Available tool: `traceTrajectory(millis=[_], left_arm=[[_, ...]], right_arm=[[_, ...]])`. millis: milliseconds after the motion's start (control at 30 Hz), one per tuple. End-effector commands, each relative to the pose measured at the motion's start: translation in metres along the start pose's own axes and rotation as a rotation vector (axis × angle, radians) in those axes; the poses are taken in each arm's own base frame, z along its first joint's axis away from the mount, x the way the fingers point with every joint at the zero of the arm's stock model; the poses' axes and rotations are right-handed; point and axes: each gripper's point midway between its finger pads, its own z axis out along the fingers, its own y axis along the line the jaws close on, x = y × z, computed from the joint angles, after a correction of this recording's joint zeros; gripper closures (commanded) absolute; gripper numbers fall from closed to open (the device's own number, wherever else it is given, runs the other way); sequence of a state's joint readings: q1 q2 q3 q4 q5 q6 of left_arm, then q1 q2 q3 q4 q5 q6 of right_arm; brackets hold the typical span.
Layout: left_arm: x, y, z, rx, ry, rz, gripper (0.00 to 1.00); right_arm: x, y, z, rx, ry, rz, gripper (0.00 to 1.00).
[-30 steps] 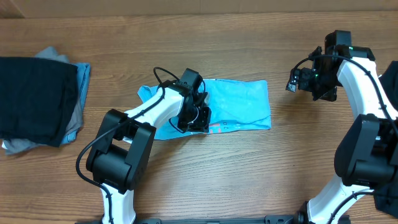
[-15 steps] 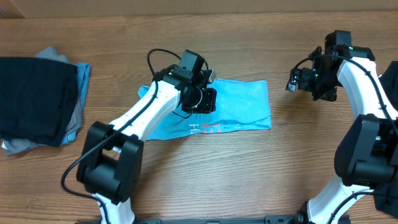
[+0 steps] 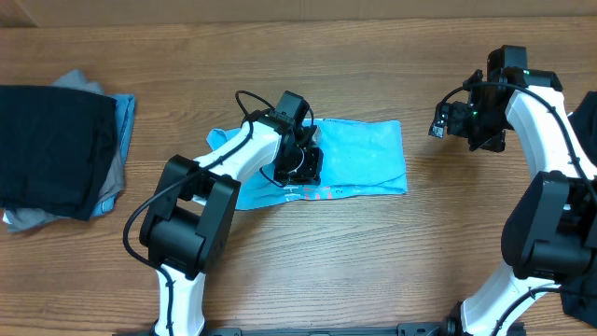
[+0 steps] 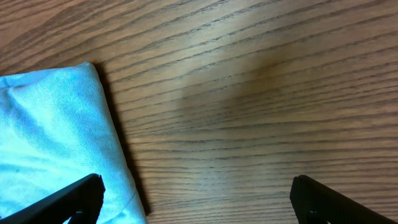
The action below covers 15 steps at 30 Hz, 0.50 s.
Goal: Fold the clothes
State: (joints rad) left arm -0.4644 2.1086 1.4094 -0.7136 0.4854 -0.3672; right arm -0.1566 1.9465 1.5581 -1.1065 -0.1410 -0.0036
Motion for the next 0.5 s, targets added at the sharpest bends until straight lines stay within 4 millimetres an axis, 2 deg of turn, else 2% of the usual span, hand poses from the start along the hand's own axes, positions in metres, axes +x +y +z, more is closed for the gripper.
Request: traceTrajectory(millis=[0, 100, 200, 333, 467], left_arm=[[-0.022, -0.027, -0.047, 0.003, -0.158, 0.071, 0.96], [-0.045, -0.040, -0.085, -0.006, -0.322, 0.121, 0.96], [-0.061, -0.036, -0.099, -0.060, -0.411, 0.130, 0.94], [-0.070, -0.023, -0.088, -0.107, -0.423, 0.119, 0.96], [-0.079, -0.004, -0.066, -0.158, -0.419, 0.100, 0.96]], right_arm=[[-0.007, 0.002, -0.015, 0.003, -0.050, -0.010, 0.00], [-0.007, 0.002, -0.015, 0.003, -0.050, -0.010, 0.00], [-0.007, 0.002, -0.015, 0.003, -0.050, -0.010, 0.00], [-0.007, 0.002, -0.015, 0.003, -0.050, -0.010, 0.00], [-0.007, 0.002, -0.015, 0.003, -0.050, -0.011, 0.00]])
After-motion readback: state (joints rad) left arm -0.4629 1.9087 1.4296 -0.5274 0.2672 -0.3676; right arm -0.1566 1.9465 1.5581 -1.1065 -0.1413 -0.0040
